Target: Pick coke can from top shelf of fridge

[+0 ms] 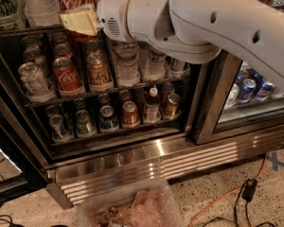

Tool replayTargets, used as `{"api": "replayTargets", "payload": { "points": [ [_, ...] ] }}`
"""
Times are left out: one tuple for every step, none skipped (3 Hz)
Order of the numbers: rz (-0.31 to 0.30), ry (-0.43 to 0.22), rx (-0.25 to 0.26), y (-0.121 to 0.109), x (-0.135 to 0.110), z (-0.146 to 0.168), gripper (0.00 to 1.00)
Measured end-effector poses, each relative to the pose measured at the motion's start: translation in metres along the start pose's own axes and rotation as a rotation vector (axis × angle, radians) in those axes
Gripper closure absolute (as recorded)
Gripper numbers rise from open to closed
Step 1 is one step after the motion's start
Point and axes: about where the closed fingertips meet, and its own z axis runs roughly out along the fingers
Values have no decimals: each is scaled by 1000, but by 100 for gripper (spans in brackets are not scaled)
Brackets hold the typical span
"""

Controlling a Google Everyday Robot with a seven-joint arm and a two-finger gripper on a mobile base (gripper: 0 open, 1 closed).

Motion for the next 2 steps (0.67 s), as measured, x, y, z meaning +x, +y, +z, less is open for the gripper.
{"api": "replayTargets", "payload": {
  "points": [
    [1,19,1,-1,9,-5,100],
    [2,16,6,-4,14,-10,100]
  ]
}}
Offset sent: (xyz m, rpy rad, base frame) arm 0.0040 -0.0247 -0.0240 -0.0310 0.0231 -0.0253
